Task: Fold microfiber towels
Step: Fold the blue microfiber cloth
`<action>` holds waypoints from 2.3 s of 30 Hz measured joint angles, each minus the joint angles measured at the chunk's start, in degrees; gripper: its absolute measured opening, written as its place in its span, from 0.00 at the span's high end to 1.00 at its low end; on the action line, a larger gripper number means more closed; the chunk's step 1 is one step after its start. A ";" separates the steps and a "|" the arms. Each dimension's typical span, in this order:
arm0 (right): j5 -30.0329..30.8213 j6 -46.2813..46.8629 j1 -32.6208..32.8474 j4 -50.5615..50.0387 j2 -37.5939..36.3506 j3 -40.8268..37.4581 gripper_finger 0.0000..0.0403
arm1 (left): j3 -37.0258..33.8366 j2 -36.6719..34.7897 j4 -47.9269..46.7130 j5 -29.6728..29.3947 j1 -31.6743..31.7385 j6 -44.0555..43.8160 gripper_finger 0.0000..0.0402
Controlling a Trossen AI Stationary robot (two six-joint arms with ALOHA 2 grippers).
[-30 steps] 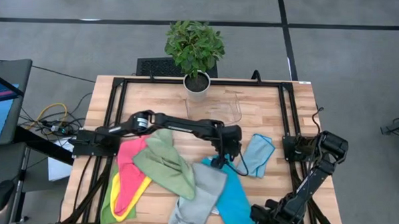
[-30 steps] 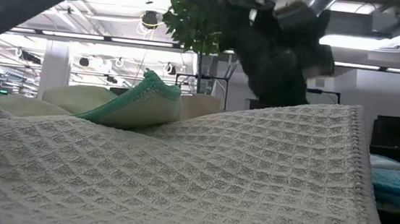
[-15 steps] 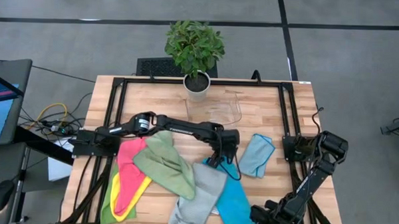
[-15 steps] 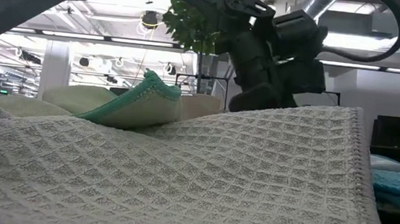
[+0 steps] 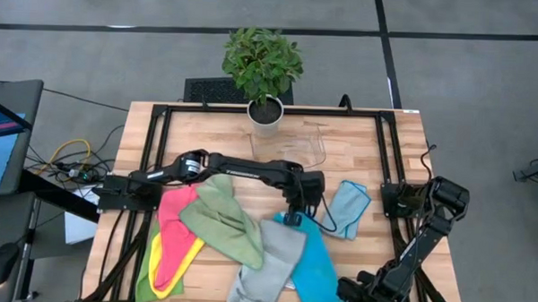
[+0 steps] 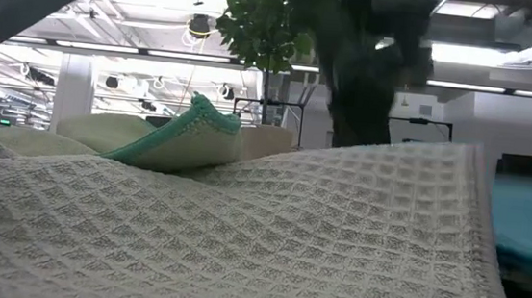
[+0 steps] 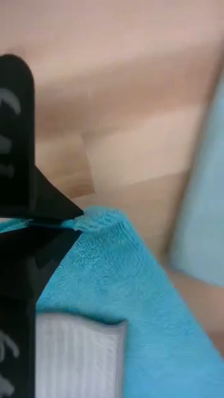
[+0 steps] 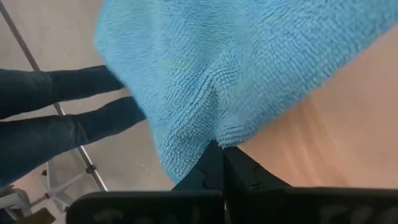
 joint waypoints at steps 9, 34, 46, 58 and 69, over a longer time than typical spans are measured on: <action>4.51 -1.01 0.06 -19.58 -1.29 8.06 0.97 | 5.32 -11.01 -15.51 -4.07 -0.38 -6.64 1.00; 26.39 -13.55 -19.75 -65.88 -31.35 2.96 0.98 | 3.88 -28.24 -29.20 -46.93 -3.32 -18.43 1.00; 31.73 -17.54 -23.83 -65.14 -25.60 2.23 0.99 | -26.61 -43.00 -14.34 -56.01 -12.94 -27.72 1.00; 36.21 -17.90 -24.32 -65.74 -21.00 0.71 0.99 | -51.57 -47.66 3.85 -60.19 -15.89 -31.40 1.00; 38.96 -14.59 -23.96 -64.25 -18.10 0.15 0.99 | -56.35 -47.58 14.49 -63.60 -17.20 -32.77 1.00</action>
